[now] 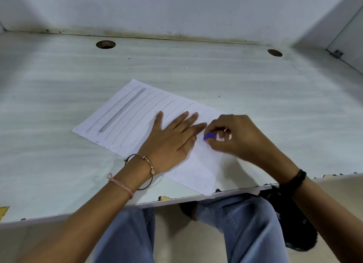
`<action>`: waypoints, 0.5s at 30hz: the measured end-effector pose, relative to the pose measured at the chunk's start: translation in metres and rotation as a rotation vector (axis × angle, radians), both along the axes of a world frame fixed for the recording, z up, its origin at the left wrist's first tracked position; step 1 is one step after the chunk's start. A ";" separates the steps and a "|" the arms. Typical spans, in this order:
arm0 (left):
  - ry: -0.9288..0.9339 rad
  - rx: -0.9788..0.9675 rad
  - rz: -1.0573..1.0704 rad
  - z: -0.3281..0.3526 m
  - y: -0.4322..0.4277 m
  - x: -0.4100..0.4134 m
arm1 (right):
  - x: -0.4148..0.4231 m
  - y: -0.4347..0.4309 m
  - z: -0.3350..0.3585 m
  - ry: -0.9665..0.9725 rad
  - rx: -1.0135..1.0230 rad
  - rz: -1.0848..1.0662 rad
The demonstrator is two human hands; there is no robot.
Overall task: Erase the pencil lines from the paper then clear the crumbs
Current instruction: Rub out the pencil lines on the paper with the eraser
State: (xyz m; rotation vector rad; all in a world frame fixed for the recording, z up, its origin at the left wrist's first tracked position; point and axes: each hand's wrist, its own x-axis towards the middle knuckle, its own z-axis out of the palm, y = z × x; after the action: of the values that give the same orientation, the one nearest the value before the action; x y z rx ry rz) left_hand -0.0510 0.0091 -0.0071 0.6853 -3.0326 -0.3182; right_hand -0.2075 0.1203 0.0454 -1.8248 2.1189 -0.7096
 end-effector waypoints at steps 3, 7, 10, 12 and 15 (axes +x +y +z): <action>0.013 -0.004 0.013 -0.001 0.000 -0.001 | 0.003 -0.003 -0.002 0.036 -0.053 -0.046; -0.001 -0.007 0.006 -0.002 0.001 -0.001 | 0.015 0.010 0.003 0.021 0.077 0.135; 0.007 -0.009 -0.004 0.000 0.000 0.000 | -0.014 0.000 0.001 0.062 -0.015 -0.048; 0.014 -0.015 0.003 -0.002 0.000 -0.001 | -0.008 -0.001 0.001 0.089 -0.032 -0.037; 0.010 -0.006 0.007 -0.004 0.000 -0.002 | 0.016 0.011 0.002 0.062 0.070 0.158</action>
State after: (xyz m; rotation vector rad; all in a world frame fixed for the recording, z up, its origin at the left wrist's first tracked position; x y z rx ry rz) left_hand -0.0532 0.0091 -0.0112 0.6917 -3.0201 -0.3114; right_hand -0.1917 0.1310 0.0470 -1.9725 1.9824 -0.5421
